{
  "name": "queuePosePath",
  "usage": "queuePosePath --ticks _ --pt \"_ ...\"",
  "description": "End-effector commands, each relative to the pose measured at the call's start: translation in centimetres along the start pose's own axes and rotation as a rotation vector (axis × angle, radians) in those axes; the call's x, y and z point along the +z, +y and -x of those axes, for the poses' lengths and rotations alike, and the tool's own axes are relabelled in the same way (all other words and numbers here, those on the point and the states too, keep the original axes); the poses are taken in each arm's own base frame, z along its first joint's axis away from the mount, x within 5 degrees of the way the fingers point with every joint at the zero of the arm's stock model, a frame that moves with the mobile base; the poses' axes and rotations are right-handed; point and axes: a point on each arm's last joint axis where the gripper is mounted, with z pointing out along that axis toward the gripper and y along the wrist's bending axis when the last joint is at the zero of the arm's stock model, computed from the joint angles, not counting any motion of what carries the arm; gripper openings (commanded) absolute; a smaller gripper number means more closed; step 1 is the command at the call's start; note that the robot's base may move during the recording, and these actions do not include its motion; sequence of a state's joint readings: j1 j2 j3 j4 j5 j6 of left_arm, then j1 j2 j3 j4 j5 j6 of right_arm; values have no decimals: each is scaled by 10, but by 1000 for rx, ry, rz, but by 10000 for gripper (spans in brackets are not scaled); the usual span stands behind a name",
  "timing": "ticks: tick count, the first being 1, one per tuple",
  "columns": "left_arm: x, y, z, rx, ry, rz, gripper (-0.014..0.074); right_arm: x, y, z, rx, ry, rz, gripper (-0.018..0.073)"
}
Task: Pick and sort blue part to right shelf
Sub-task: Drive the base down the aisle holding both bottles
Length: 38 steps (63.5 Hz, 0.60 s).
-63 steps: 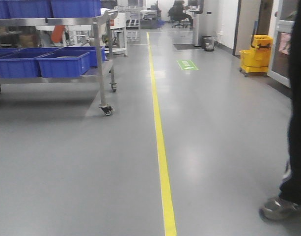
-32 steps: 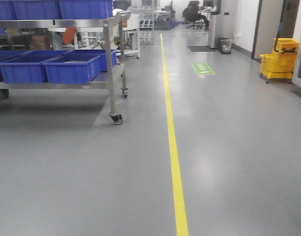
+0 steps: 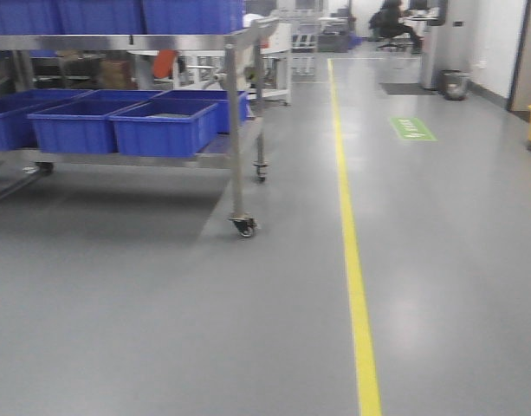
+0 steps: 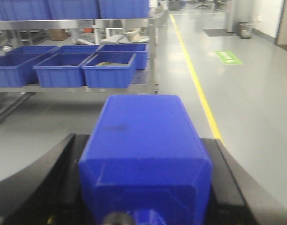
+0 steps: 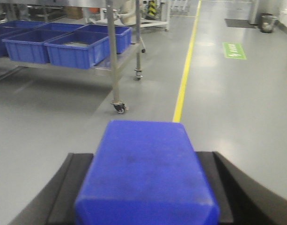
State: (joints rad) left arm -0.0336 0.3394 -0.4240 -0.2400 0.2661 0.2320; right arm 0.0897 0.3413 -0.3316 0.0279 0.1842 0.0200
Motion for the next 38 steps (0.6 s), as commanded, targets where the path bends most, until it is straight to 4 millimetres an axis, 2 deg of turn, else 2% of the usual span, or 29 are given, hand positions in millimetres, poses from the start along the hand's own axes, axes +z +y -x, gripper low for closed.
queuePosePath --ticks 1,38 --pt "-2 2 18 -8 -115 21 388 -2 0 18 -16 -117 -4 422" --pt "-2 2 18 -8 -115 21 388 -2 0 18 -16 -117 -4 422"
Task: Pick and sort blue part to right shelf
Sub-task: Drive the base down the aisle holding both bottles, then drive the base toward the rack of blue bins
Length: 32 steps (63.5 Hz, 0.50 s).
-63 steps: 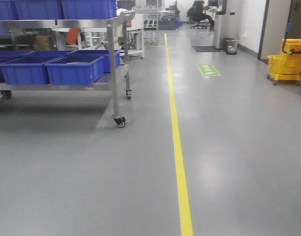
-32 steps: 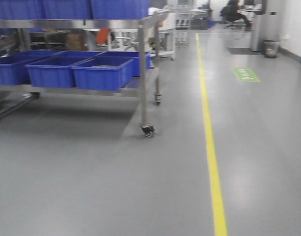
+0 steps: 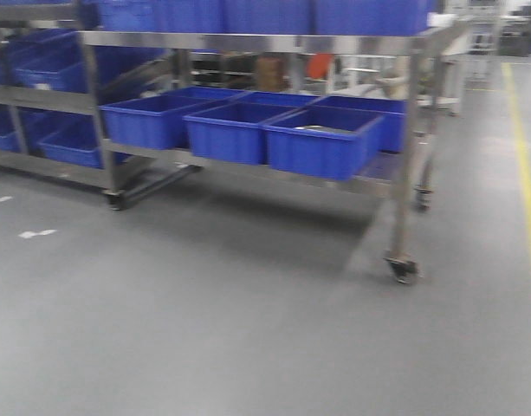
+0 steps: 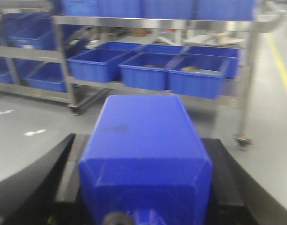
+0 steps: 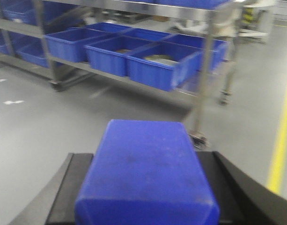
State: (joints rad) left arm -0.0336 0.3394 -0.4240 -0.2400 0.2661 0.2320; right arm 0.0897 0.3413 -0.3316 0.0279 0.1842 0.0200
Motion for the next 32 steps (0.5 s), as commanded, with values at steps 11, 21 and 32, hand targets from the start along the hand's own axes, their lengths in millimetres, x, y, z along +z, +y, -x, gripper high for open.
queuePosePath --ticks 11,21,32 --pt "-2 2 18 -8 -115 21 388 -2 0 18 -16 -117 -3 422" --pt "-2 2 18 -8 -115 21 388 -2 0 18 -16 -117 -3 422" --pt "-2 2 18 -8 -115 21 388 -2 0 18 -16 -116 -3 422"
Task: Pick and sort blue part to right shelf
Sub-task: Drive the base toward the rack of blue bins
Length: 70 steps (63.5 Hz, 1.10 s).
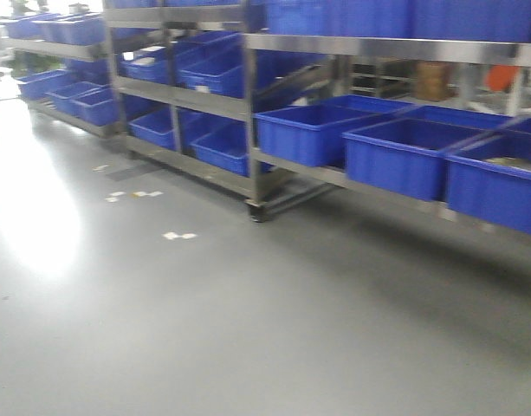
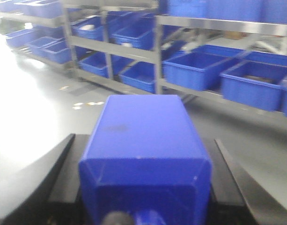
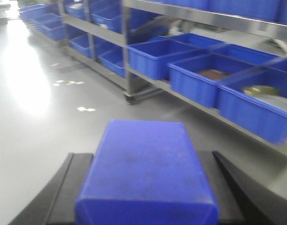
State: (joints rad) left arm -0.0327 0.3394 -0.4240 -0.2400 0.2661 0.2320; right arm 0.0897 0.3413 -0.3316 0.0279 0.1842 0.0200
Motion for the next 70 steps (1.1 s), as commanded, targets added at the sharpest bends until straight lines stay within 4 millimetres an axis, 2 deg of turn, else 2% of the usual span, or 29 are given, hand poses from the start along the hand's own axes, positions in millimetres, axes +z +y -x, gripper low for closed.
queuePosePath --ticks 1,70 --pt "-2 2 18 -8 -115 20 388 -2 0 18 -16 -116 -3 422" --pt "-2 2 17 -8 -111 20 388 -2 0 17 -16 -111 -3 422"
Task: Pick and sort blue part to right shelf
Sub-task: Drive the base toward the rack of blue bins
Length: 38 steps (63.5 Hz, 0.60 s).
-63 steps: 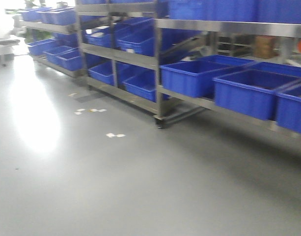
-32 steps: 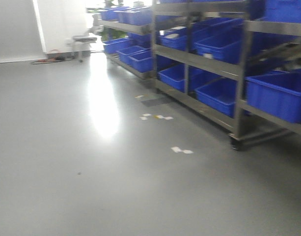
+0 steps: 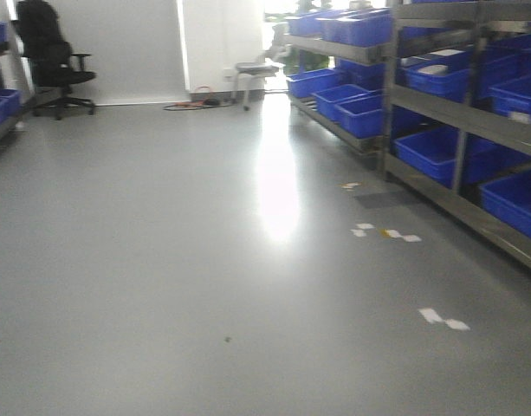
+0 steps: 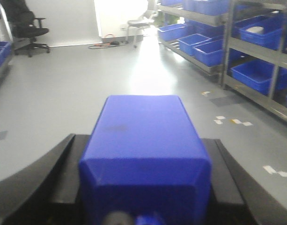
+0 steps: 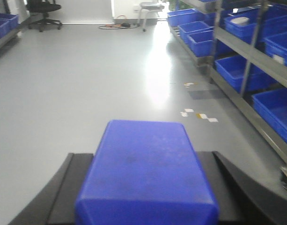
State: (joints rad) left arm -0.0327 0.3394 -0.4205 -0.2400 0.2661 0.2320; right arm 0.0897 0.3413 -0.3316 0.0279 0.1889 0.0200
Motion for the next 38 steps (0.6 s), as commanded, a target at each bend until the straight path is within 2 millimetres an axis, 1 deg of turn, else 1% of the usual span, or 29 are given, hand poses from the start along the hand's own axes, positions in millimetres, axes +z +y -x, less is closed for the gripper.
queuePosePath --ticks 1,38 --pt "-2 2 18 -8 -115 20 388 -2 0 18 -16 -115 -3 422" --pt "-2 2 18 -8 -115 20 388 -2 0 18 -16 -115 -3 422"
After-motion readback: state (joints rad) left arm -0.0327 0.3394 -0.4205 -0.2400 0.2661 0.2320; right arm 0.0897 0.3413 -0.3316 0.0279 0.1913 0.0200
